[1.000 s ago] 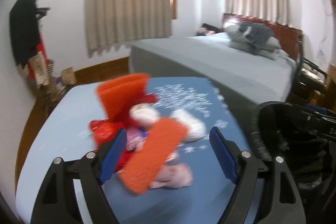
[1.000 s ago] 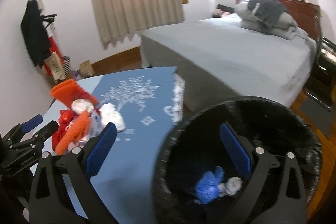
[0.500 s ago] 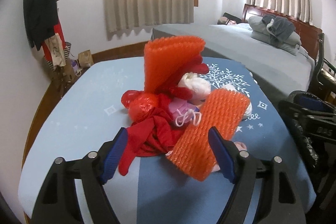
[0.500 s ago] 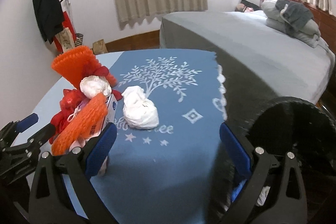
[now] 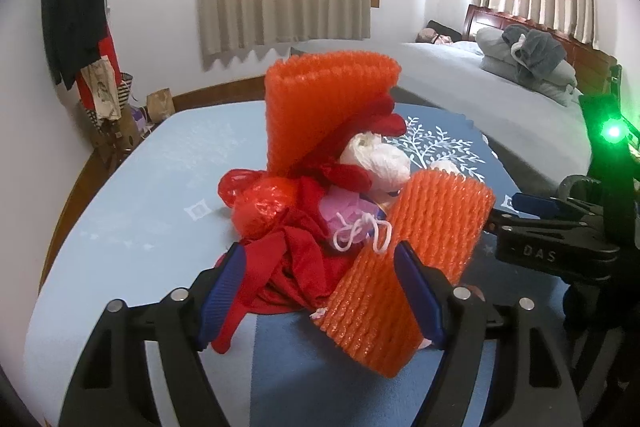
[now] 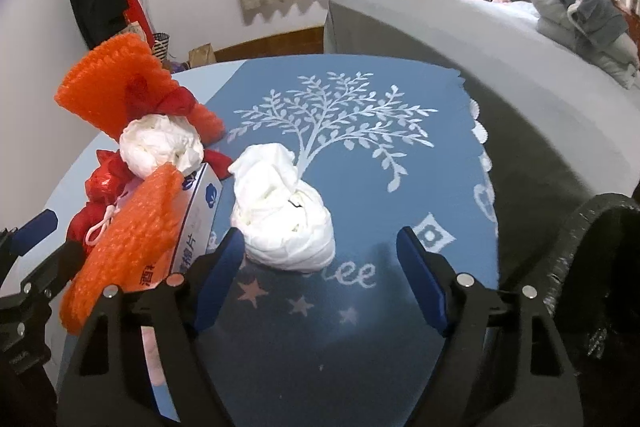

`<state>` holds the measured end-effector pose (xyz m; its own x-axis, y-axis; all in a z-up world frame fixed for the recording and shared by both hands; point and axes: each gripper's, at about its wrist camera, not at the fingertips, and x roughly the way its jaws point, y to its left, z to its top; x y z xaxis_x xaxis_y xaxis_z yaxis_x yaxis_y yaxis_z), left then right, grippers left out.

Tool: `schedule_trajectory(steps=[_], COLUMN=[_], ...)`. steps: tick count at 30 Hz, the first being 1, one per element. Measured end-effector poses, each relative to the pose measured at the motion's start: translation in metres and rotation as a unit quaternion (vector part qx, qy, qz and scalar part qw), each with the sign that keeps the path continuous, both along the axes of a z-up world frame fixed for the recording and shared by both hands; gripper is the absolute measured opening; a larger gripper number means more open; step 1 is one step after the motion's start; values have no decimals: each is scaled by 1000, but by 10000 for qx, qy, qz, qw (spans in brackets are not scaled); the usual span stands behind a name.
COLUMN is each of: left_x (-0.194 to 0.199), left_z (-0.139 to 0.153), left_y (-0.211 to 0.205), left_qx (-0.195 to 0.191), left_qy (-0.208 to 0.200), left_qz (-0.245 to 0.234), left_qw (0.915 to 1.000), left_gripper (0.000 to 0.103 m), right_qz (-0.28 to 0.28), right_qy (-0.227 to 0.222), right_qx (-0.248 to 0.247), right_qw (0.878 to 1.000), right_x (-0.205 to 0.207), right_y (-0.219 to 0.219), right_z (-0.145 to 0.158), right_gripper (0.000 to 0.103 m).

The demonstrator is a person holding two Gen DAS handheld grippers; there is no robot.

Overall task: Collect trash
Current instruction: 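Return the right tool to the table and grasp the white tissue ball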

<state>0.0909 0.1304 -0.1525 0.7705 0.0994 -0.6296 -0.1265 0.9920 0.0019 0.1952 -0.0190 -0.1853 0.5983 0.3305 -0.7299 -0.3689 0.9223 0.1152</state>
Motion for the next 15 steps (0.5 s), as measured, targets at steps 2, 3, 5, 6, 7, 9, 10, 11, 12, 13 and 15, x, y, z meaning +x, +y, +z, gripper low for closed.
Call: schedule_trajectory(steps=[2, 3, 5, 6, 7, 9, 10, 11, 12, 13, 15], left_x=[0, 1, 1, 1, 0, -1, -1, -2, -4, -4, -5], left_z=[-2, -1, 0, 1, 2, 5, 6, 8, 9, 11, 11], left_y=[0, 0, 0, 0, -1, -2, -3, -5, -7, -8, -13], left_qx=[-17, -29, -40, -47, -58, -94, -100, -104, -109, -117, -154], left_qy=[11, 18, 5, -6, -19, -52, -65, -90, -114, -124, -127], left_qz=[6, 3, -8, -17, -27, -61, -80, -114, -153, -181, -259], left_qw=[10000, 10000, 10000, 10000, 10000, 9999, 9999, 9998, 9998, 9997, 9995], left_gripper=[75, 75, 75, 75, 75, 75, 75, 75, 75, 75, 75], right_qz=[69, 129, 282, 404, 498, 613, 631, 621, 585, 532, 405], right_qy=[70, 115, 183, 230, 269, 307, 305, 296, 273, 237, 145], right_qx=[3, 22, 83, 148, 210, 260, 272, 285, 295, 308, 317], right_qw=[10000, 9998, 9994, 9988, 9982, 9973, 9972, 9972, 9975, 9978, 9986], right_x=[4, 5, 7, 6, 7, 4, 2, 0, -2, -4, -10], right_y=[3, 5, 9, 11, 11, 13, 13, 11, 9, 6, -2], right_z=[-3, -4, -6, -6, -7, -6, -5, -3, -1, 1, 9], right_gripper=[73, 72, 59, 53, 43, 40, 37, 36, 36, 36, 36])
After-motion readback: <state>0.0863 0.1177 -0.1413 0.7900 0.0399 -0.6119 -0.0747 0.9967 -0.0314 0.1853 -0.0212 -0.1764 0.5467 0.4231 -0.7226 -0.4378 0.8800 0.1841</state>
